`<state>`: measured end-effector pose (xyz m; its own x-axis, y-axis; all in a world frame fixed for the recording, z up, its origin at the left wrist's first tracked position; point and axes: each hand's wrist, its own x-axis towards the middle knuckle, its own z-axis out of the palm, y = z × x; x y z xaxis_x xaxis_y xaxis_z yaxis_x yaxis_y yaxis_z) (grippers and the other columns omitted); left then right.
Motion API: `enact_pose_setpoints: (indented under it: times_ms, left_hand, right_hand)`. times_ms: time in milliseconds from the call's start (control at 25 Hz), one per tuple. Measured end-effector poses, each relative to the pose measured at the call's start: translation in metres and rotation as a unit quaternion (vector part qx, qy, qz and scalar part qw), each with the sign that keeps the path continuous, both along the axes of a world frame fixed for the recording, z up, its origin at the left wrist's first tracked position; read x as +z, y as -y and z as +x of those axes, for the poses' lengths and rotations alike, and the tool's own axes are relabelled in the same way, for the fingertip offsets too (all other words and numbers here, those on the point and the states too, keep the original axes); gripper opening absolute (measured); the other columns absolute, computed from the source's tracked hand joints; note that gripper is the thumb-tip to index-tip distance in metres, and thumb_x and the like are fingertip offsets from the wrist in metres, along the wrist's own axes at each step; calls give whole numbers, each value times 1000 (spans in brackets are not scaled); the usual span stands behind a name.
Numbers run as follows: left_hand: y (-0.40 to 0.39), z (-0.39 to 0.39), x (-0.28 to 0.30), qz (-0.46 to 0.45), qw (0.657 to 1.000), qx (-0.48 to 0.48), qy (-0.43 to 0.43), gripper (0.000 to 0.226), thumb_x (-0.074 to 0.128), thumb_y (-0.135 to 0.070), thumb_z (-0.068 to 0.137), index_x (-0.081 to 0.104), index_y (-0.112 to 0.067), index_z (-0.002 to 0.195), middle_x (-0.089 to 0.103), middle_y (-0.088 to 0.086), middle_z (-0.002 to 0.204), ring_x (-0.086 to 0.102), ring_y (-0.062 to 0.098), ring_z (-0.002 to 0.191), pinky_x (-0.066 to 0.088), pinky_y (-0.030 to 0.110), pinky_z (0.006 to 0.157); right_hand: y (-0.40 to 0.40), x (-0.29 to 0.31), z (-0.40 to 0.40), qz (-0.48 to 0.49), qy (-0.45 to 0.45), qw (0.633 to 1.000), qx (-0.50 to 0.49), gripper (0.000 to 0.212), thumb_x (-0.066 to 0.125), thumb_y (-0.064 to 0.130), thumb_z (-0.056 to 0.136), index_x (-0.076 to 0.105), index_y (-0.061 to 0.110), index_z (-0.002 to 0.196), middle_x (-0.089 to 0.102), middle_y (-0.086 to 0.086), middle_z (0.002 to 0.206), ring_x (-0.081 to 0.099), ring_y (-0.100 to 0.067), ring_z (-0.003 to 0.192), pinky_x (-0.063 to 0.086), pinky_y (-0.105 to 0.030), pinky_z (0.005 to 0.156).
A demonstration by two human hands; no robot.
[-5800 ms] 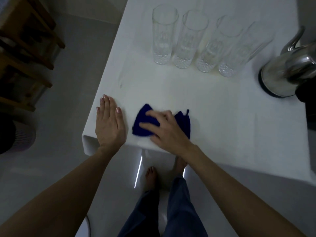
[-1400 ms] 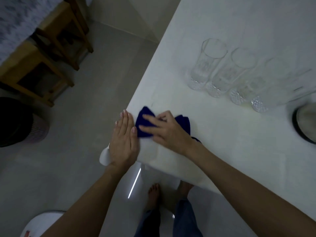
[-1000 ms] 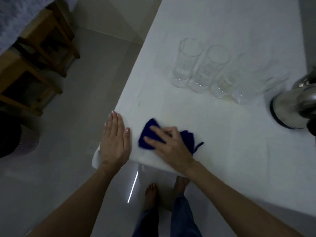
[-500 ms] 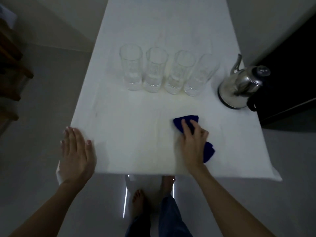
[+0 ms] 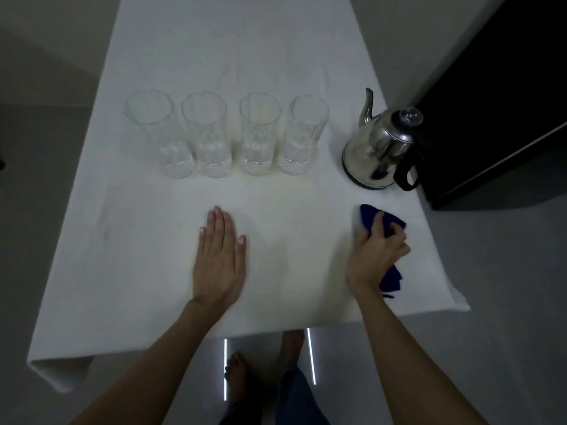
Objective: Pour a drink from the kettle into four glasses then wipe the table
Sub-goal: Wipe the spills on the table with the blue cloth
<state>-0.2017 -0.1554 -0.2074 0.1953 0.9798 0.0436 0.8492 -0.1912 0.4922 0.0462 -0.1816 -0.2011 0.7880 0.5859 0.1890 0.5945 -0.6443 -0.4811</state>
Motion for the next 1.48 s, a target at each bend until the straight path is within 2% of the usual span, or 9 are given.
enact_pose_setpoints:
  times_ms: [240,400,600,800,1080,1160,1320,1400,1480]
  left_hand:
    - [-9,34,-6,-3,999,36,-35,65,8,-37,99,18,2,150,13,15,160,6,23,150,4,39,121]
    - [-8,35,-5,-11,998,35,-55,63,8,-37,99,14,-1,151,9,12,161,2,20,150,4,38,122]
    - [-7,36,-1,-30,998,34,-53,60,8,-37,100,4,-7,152,0,5,161,-6,14,150,-2,33,121]
    - [-8,35,-3,-33,997,37,-58,60,10,-37,100,7,-7,152,2,4,162,-3,14,150,-4,31,121]
    - [-7,34,-1,-31,998,26,-52,60,10,-36,101,7,-6,152,2,5,162,-4,13,150,-6,27,120]
    - [-8,34,-1,-25,998,27,-51,61,9,-37,100,11,-4,152,6,7,162,-1,15,150,-5,28,121]
    - [-8,35,-1,-23,998,30,-47,63,10,-37,100,14,-2,152,8,10,161,2,19,150,1,34,122]
    - [-7,35,-1,-26,998,30,-50,63,10,-37,100,13,-2,152,8,11,161,2,20,150,1,35,122]
    - [-7,35,-2,-25,997,24,-65,63,9,-38,100,12,-1,152,7,13,162,2,21,150,1,37,122]
  right_hand:
    - [-13,6,20,20,17,918,397,53,66,-13,84,61,5,134,53,-25,135,44,-43,114,43,-45,97]
    - [-61,1,15,9,21,950,311,53,69,-13,81,63,4,131,53,-31,134,49,-48,107,51,-58,91]
    - [-73,1,34,60,79,875,474,42,62,-4,87,65,2,128,59,-28,132,38,-33,105,51,-49,87]
    - [-112,-3,30,32,92,914,393,38,50,9,89,70,6,122,61,-29,130,54,-47,94,55,-52,79]
    - [-31,1,37,4,13,780,626,35,55,22,92,72,12,121,59,-15,138,44,-33,106,43,-36,93]
    - [-3,4,66,33,34,811,583,33,57,21,93,73,11,120,62,-14,135,44,-29,105,42,-33,92]
    - [7,1,110,45,75,974,208,35,56,1,88,71,4,120,60,-25,132,47,-43,99,42,-35,93]
    - [-8,-4,94,17,73,989,131,34,51,5,91,71,3,119,60,-30,131,51,-50,92,53,-54,82]
    - [-15,-4,65,12,69,979,191,35,54,6,90,71,6,120,58,-29,133,52,-50,93,54,-55,80]
